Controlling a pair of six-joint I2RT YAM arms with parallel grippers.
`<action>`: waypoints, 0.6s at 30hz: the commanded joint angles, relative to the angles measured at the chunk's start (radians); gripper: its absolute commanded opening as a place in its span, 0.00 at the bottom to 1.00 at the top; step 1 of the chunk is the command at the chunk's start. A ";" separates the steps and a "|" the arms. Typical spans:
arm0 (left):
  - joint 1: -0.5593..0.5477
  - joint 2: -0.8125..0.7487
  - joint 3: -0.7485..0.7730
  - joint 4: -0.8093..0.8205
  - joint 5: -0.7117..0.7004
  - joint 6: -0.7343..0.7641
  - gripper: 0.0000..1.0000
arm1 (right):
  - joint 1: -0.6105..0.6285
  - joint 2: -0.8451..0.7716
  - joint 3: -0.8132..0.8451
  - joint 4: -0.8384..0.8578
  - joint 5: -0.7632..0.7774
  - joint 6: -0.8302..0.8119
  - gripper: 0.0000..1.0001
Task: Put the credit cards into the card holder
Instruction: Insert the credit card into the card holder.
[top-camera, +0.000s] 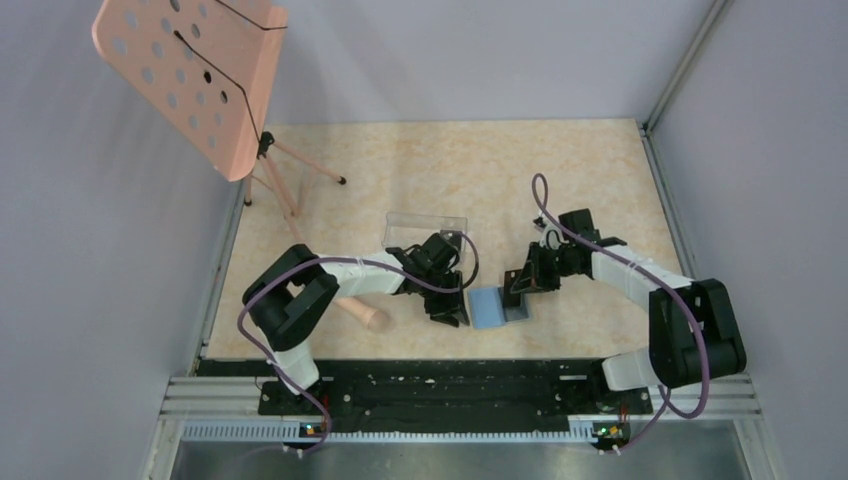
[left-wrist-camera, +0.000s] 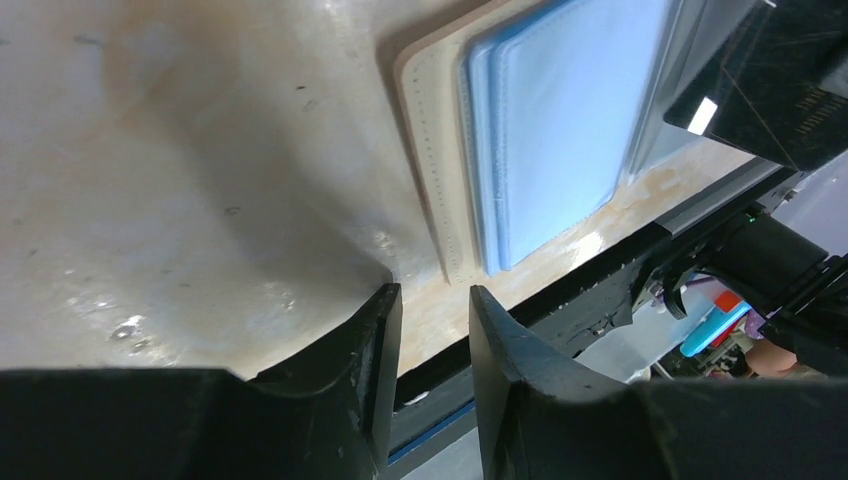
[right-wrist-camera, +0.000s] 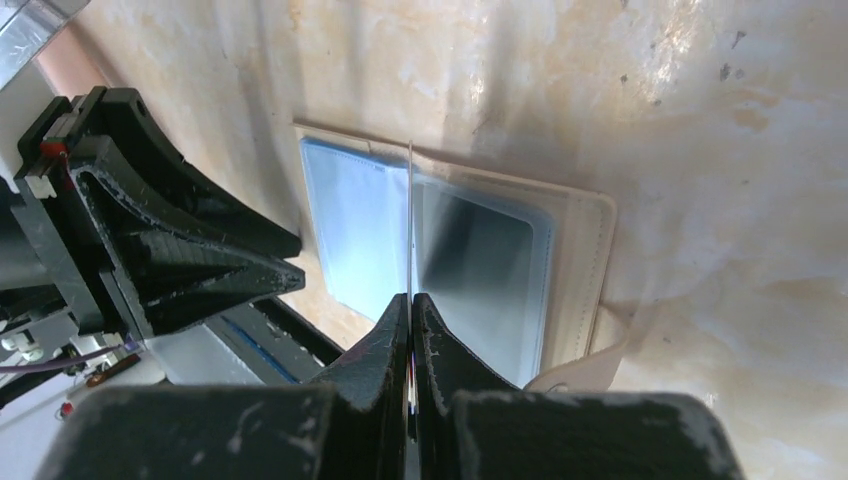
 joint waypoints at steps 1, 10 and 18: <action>-0.014 0.047 0.033 -0.022 -0.021 0.019 0.37 | -0.009 0.030 -0.019 0.099 -0.030 0.007 0.00; -0.016 0.076 0.046 -0.027 -0.013 0.030 0.27 | -0.010 0.049 -0.114 0.224 -0.158 0.066 0.00; -0.016 0.092 0.060 -0.054 -0.023 0.046 0.24 | -0.010 0.063 -0.157 0.263 -0.223 0.088 0.00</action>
